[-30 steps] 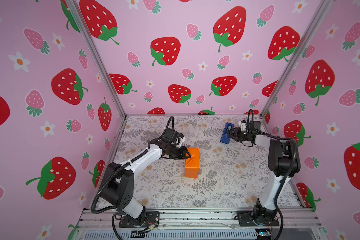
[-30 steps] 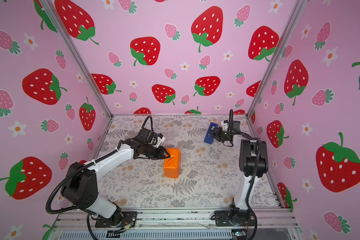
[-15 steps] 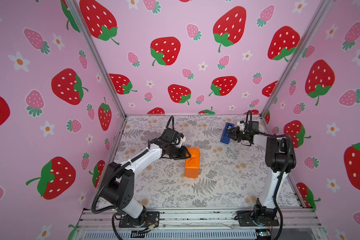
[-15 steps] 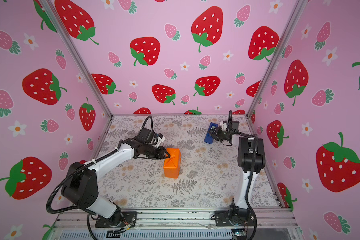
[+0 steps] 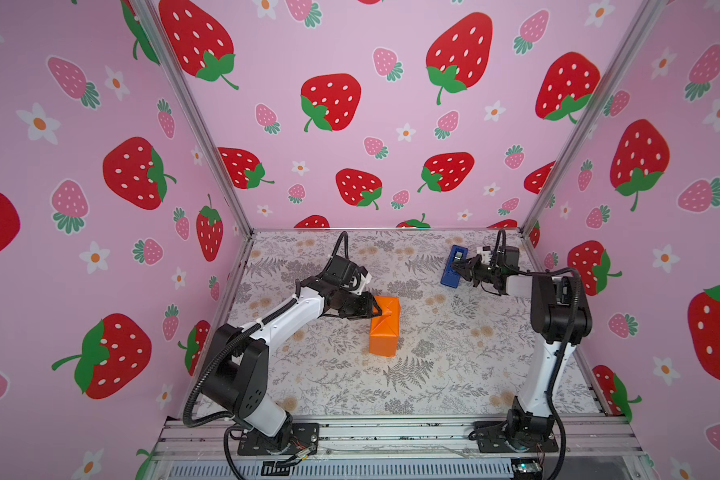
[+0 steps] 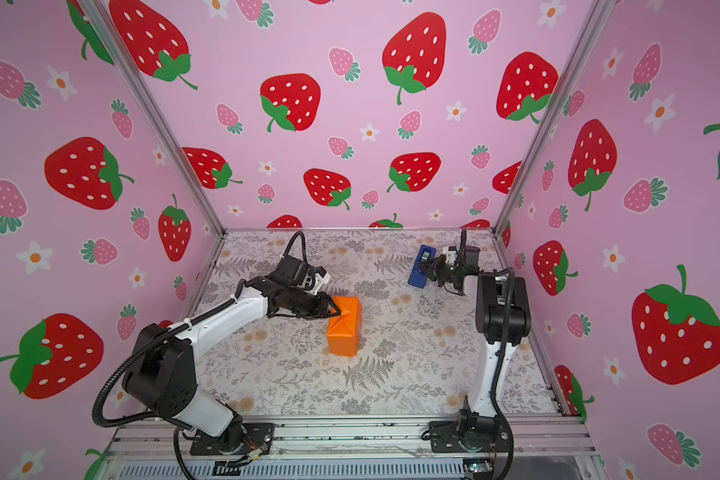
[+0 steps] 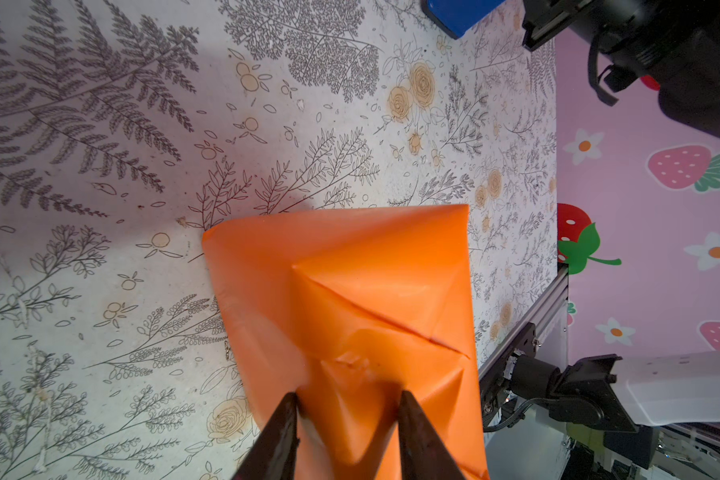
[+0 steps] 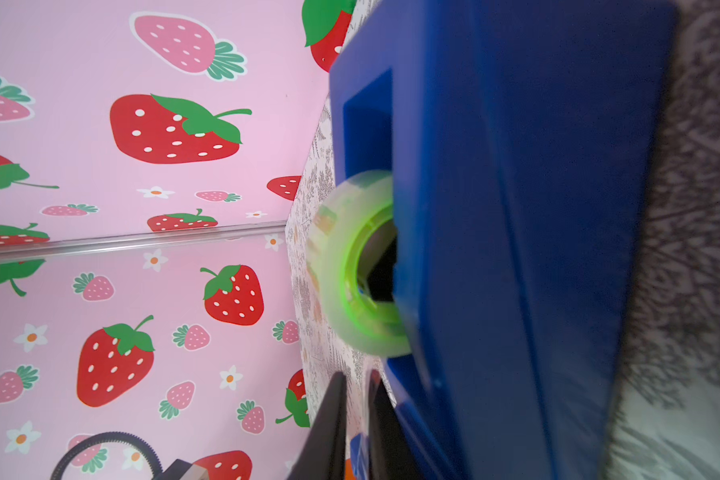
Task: Wrap the gift box in paper
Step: 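Release the box and withdraw the right gripper upward toward the tape dispenser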
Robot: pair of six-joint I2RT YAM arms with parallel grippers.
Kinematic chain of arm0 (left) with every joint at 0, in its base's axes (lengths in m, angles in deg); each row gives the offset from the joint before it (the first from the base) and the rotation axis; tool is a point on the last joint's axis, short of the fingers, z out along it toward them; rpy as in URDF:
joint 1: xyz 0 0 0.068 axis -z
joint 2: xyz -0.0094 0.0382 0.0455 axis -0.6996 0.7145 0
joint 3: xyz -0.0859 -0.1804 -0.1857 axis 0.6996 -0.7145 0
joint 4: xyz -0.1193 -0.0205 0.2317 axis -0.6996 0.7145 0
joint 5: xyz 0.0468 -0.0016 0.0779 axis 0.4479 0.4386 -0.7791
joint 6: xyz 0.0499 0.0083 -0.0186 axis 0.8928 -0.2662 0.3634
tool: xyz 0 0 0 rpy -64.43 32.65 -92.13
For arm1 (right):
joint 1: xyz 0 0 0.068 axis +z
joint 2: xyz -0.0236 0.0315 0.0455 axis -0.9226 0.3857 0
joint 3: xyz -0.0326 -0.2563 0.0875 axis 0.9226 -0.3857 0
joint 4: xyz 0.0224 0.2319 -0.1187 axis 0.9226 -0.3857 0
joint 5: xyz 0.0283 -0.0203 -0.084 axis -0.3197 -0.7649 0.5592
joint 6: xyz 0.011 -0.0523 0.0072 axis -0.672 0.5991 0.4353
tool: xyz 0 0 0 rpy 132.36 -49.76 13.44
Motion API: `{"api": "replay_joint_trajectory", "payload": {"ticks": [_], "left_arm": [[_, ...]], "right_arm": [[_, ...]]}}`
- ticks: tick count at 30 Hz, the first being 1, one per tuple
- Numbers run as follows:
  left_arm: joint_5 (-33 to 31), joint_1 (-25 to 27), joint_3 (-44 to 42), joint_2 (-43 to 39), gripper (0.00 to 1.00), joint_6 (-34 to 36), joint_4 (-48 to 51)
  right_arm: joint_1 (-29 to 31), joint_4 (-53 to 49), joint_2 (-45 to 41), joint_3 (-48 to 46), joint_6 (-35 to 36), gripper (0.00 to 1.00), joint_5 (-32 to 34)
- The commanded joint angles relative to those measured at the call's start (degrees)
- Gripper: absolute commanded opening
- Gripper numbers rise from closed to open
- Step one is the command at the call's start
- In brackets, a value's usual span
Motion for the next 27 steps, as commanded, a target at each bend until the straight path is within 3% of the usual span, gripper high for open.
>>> {"api": "replay_joint_trajectory", "payload": {"ticks": [1,4,12,27], "left_arm": [[-4.25,0.84,-2.10,3.16,0.41,0.39,5.83],[-4.15,0.77,-2.07,3.02,0.41,0.35,5.83],[-4.49,0.78,-1.87,2.76,0.41,0.14,6.09],[-4.52,0.86,-1.67,2.81,0.40,0.75,7.19]], "right_arm": [[-0.35,2.55,0.19,-0.52,-1.97,0.06,-1.13],[-0.30,4.39,-0.71,-0.74,-2.89,0.00,-1.31],[0.07,1.86,-7.04,-2.08,-1.62,0.00,-1.86],[4.59,0.91,-23.78,-22.14,-0.34,0.00,-0.65]]}}
